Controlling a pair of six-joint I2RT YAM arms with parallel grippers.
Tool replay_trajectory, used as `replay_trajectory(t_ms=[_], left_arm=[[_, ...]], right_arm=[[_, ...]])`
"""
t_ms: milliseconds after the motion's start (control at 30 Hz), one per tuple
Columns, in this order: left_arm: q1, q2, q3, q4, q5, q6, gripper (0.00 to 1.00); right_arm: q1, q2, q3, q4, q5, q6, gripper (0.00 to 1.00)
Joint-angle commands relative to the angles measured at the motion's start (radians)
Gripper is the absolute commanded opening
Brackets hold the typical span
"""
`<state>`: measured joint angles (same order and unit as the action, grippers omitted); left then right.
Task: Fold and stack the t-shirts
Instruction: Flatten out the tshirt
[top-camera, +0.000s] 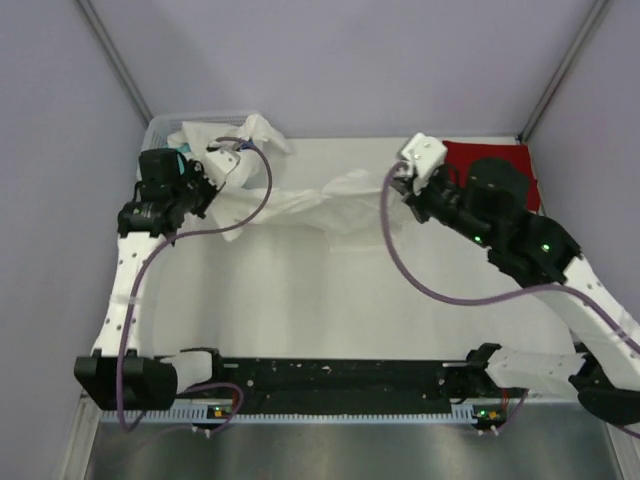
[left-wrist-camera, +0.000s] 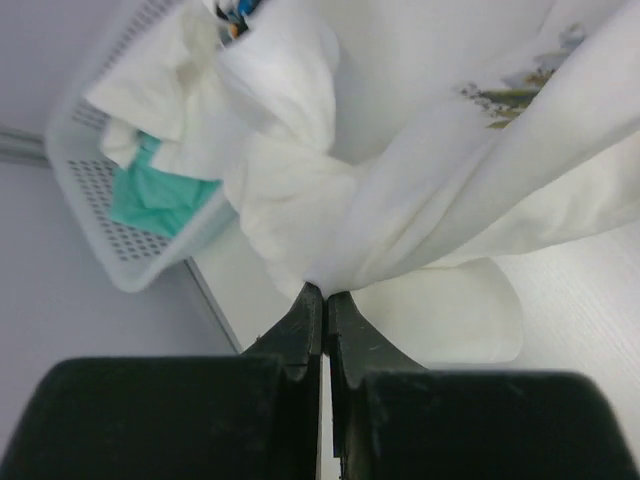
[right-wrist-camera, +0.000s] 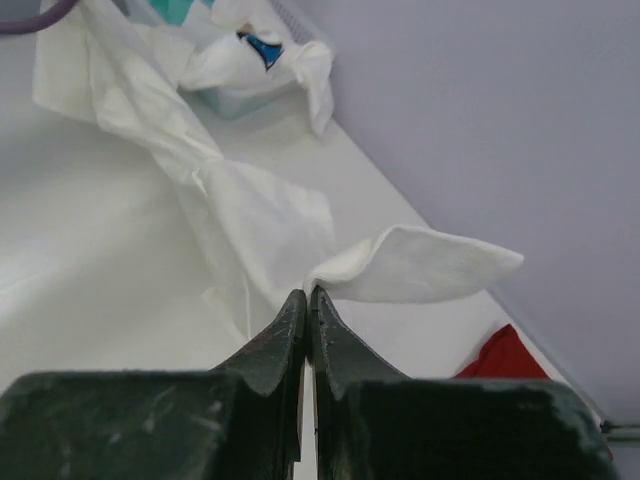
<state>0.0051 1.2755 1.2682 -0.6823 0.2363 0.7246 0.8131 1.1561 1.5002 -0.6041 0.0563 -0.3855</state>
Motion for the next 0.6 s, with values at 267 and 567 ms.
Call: replay_trajectory(t_ms=[267,567], left_arm=[[0.003,-0.298,0.531,-0.486,0.319,-0.016,0.0],[0.003,-0.285,0.777,-0.732,0.517,-0.011,0.0]], right_arm=[[0.001,-0.381,0.261,-0.04,0.065,0.204,0.0],[0.0,-0.311,0.514,-0.115,0.071,0.222,0.0]])
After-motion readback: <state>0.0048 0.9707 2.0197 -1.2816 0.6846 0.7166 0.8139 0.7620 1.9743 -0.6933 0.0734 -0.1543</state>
